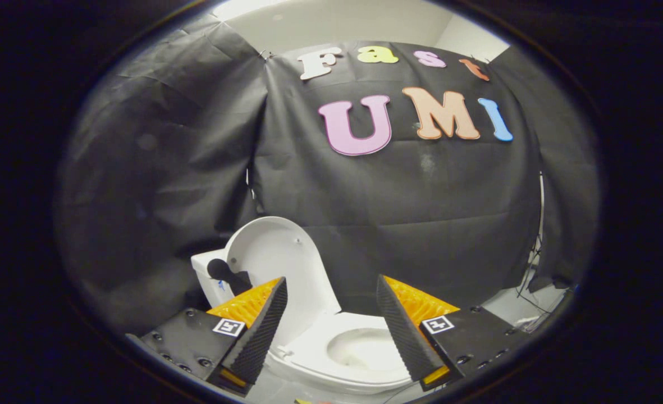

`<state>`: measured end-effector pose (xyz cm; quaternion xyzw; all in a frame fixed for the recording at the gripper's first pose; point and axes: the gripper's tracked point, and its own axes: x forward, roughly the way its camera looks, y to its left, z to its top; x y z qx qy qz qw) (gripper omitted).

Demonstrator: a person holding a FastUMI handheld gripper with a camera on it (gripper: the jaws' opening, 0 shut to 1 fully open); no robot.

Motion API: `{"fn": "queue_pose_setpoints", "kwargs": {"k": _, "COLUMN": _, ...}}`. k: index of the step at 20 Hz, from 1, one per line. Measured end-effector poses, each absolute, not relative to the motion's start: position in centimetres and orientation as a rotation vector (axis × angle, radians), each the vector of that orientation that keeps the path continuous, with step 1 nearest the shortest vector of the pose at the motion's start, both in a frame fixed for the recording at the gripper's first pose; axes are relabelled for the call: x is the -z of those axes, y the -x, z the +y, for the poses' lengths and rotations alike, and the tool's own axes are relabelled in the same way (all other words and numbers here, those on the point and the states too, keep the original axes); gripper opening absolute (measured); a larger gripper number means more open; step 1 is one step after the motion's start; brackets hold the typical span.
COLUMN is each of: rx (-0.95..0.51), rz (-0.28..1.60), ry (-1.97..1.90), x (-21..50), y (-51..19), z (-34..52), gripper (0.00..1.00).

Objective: Open the toilet lid.

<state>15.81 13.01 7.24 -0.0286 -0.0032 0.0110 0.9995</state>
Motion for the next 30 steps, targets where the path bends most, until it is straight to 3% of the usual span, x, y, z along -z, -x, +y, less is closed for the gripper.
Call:
{"fn": "queue_pose_setpoints", "kwargs": {"k": 14, "rx": 0.118, "rz": 0.024, "ry": 0.008, "x": -5.6, "y": -15.4, "z": 5.3, "gripper": 0.99}}
{"fn": "queue_pose_setpoints", "kwargs": {"k": 30, "rx": 0.125, "rz": 0.103, "ry": 0.075, "x": -3.6, "y": -15.9, "z": 5.5, "gripper": 0.99}}
